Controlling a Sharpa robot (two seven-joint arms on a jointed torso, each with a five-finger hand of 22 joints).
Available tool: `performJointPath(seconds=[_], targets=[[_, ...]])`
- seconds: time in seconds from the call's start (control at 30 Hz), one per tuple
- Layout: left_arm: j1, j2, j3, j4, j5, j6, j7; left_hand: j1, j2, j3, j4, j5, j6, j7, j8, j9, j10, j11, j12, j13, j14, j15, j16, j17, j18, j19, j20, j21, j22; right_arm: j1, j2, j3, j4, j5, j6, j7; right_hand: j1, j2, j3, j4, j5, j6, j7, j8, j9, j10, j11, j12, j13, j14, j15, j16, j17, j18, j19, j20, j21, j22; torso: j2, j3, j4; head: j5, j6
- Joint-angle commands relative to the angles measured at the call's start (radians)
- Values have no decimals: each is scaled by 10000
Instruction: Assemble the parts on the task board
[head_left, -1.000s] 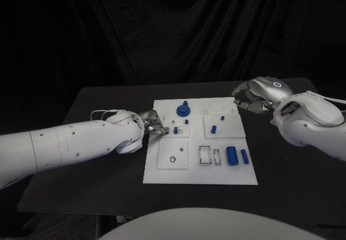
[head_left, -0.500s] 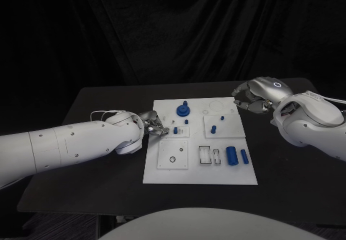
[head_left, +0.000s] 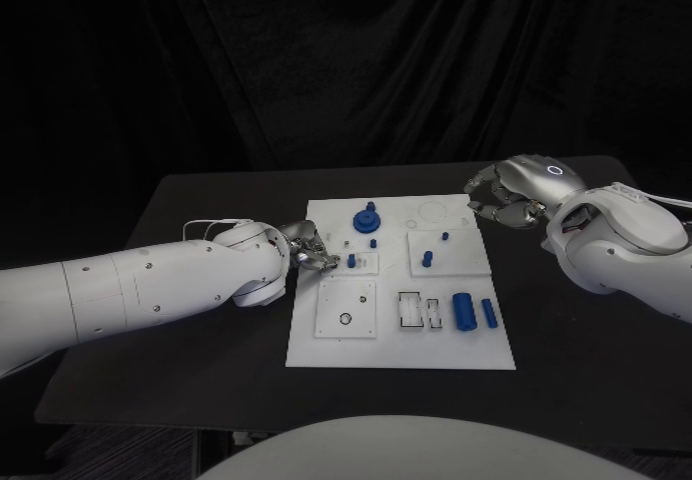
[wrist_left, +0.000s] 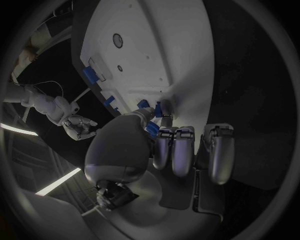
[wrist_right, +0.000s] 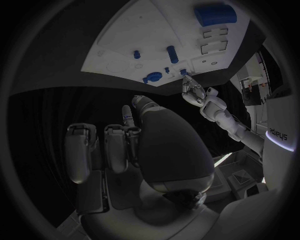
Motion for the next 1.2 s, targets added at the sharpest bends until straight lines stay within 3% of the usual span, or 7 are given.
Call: performJointPath(seconds=[0.03,0.43,0.63,0.77,0.83,0.9,1.2], targets=[[-81,43,-33,-45,34,240,-88,-310,48,-62,127,-1110,-25,60,-4,-27,1063,-14,35,2634,1039,-34,25,2635,127,407,-27,-73,1882,-25,-8,10,9,-35,81,-218,-86,47,68,16,42,46,-2,-4,-10,524,64,-34,2072,831,45,-58,1935,98,708,70,-63,2393,1,3,1,-2,-1],[-121,64,-33,-103,34,204,-228,-821,155,-626,217,-1954,-151,164,-135,-118,1063,78,35,2634,1039,39,25,2635,141,373,40,-124,1854,-37,-1,10,10,-35,133,-246,-94,45,79,16,42,55,-1,-4,-16,526,69,-34,2072,831,48,-60,1934,98,707,72,-66,2393,-6,-4,-4,16,-1],[-134,57,-33,-135,34,228,-339,-1782,267,-1485,245,-2486,-252,230,-214,-156,1063,144,35,2634,1039,100,25,2635,144,370,102,-141,1857,-44,-7,10,14,-35,161,-265,-100,40,79,19,41,56,1,-5,-18,522,70,-38,2068,829,49,-69,1926,100,704,72,-72,2390,2,1,8,25,-1],[-141,61,-33,-162,33,248,-394,-2344,474,-2041,252,-2819,-311,246,-209,-106,1063,160,35,2634,1039,115,25,2635,145,376,119,-146,1868,-46,-9,10,14,-35,179,-273,-100,40,79,19,41,56,1,-5,-18,522,70,-38,2068,829,49,-69,1926,100,704,72,-72,2390,4,2,11,38,-1],[-143,62,-33,-178,33,249,-392,-2878,778,-2401,275,-2961,-356,255,-184,-33,1063,172,35,2634,1039,124,25,2635,146,375,131,-156,1870,-47,-6,10,14,-35,187,-276,-100,40,79,19,41,56,1,-5,-18,522,70,-38,2068,829,49,-69,1926,100,704,72,-72,2390,5,0,14,42,-1],[-145,65,-33,-194,33,237,-365,-3189,1066,-2588,279,-2892,-449,272,-160,70,1063,182,35,2634,1039,133,25,2635,146,378,137,-158,1876,-48,-4,10,13,-35,193,-278,-110,38,79,24,40,58,2,-5,-20,515,71,-45,2060,830,50,-66,1929,101,701,73,-77,2389,6,0,13,50,-1],[-153,72,-33,-234,34,56,-103,-3449,1400,-3037,281,-2739,-602,281,21,410,1063,193,35,2634,1039,148,25,2635,141,394,152,-149,1903,-52,6,10,9,-35,205,-278,-110,38,79,24,40,58,2,-5,-20,515,71,-45,2060,830,50,-66,1929,101,701,73,-77,2389,9,-4,10,75,-1]])
